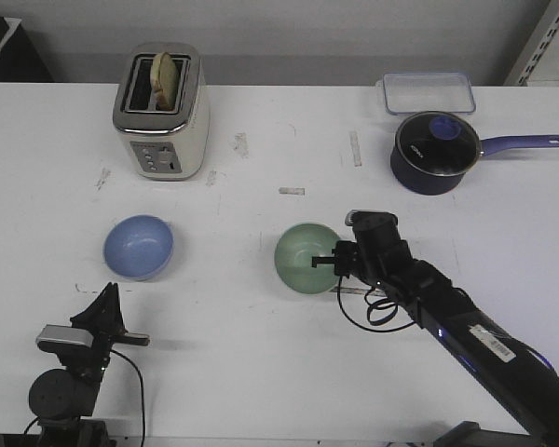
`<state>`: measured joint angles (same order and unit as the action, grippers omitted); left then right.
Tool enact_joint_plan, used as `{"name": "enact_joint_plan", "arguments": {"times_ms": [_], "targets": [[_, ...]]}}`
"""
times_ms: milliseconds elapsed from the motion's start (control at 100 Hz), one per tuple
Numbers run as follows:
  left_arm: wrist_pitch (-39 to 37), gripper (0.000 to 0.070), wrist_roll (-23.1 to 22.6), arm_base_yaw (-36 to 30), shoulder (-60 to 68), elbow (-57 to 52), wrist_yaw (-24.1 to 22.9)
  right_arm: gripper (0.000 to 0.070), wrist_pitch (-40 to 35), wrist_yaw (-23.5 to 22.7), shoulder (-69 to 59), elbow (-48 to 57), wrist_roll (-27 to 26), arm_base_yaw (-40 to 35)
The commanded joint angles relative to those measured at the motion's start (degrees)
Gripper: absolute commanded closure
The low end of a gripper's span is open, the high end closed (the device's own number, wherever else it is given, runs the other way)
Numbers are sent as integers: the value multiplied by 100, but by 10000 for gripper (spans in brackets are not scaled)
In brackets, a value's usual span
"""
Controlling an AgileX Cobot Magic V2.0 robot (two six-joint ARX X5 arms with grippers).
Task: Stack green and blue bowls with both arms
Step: 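Grip the green bowl rim and drag it toward the table center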
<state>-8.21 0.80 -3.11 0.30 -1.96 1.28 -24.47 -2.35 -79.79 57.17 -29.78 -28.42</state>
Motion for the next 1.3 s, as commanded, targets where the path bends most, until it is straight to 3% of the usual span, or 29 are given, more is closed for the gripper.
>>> {"name": "enact_joint_plan", "arguments": {"times_ms": [0,160,530,700,880,970,1030,1130,1290], "targets": [[-85,699,-9,11,-11,122,-22,693,181,155,-155,87,-302,-214],[-87,699,-9,11,-11,122,-22,693,409,450,-372,87,-632,-586],[-85,699,-9,11,-11,122,-22,684,509,538,-741,87,-938,-728],[-85,699,-9,11,-11,122,-22,529,516,533,-741,87,-944,-726],[-85,699,-9,11,-11,122,-22,452,503,538,-682,87,-942,-721],[-87,699,-9,11,-11,122,-22,366,455,540,-485,87,-914,-647],[-87,699,-9,11,-11,122,-22,313,446,551,-289,87,-846,-588],[-85,699,-9,11,-11,122,-22,289,461,605,66,87,-546,-498],[-85,699,-9,11,-11,122,-22,292,654,890,737,-35,581,-306]]}}
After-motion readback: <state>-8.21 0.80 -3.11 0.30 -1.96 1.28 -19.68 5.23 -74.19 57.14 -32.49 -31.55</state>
